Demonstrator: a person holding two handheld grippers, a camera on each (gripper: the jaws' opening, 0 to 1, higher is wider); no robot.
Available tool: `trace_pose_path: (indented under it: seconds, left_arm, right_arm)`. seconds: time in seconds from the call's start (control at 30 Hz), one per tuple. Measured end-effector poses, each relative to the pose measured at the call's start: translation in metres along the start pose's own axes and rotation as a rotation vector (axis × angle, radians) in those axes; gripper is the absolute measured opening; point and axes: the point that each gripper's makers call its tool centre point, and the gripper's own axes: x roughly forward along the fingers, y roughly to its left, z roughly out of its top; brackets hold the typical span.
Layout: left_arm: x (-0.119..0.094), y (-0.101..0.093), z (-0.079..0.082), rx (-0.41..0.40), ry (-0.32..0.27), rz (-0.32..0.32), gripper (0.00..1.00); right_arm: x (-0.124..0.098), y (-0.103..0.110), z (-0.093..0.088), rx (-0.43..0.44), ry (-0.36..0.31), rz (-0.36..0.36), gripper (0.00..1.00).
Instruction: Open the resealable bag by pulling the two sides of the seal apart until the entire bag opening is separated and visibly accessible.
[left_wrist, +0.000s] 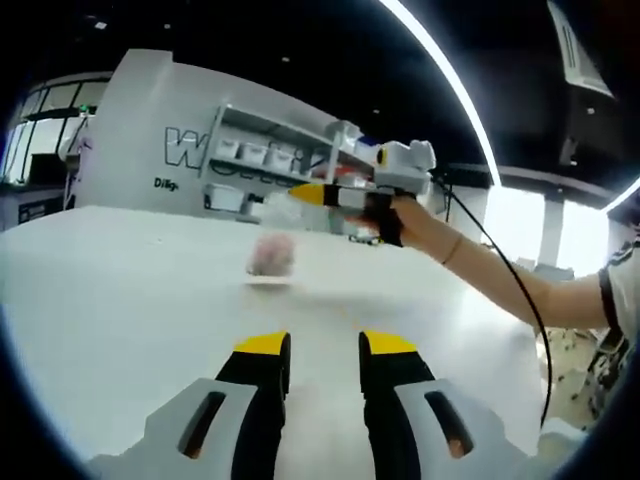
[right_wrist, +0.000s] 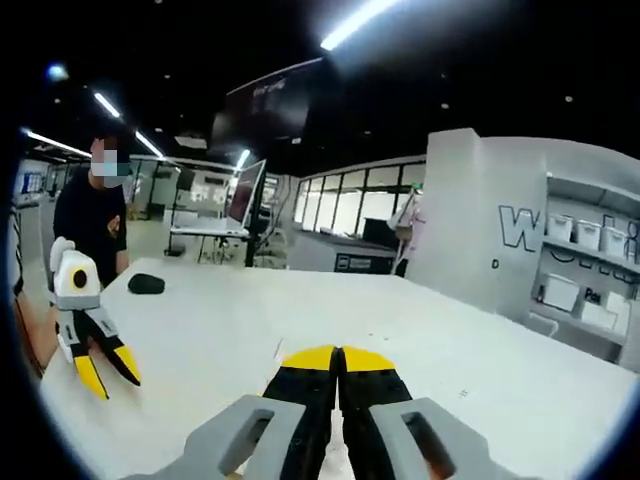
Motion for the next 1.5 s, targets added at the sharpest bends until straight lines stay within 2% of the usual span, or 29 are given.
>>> trace_pose_path:
  seconds: [0.2,0.37,0.67,0.77,1.03,1.2,1.5]
  left_arm:
    - [0.0,-0.001,0.001,-0.002,-0.002,-0.006,0.28]
    - [0.0,-0.001,0.001,-0.006,-0.004,-0.008,0.28]
    - [0.0,-0.001,0.001,-0.006,-0.005,-0.009,0.28]
    - [0.0,-0.001,0.001,-0.006,-0.006,-0.008,0.28]
    - [0.0,-0.001,0.001,-0.01,-0.006,-0.008,0.28]
    - [0.0,0.0,0.001,-0.01,-0.005,-0.007,0.28]
    - [0.0,-0.001,0.0,-0.002,-0.003,-0.008,0.28]
  right_arm:
    - [0.002,-0.001,-0.012,0.007,0.019,0.007,0.0]
    - [-0.005,0.008,-0.019,0.036,0.02,0.036,0.0]
    - [-0.019,0.0,-0.028,0.012,0.011,-0.004,0.0]
    - [-0.022,-0.001,-0.029,0.041,-0.003,0.0,0.02]
    - [-0.026,0.012,-0.025,0.061,-0.016,0.023,0.05]
    - [-0.03,0.02,-0.034,0.056,0.028,0.016,0.05]
    - [-0.044,0.038,-0.039,0.097,0.031,0.021,0.08]
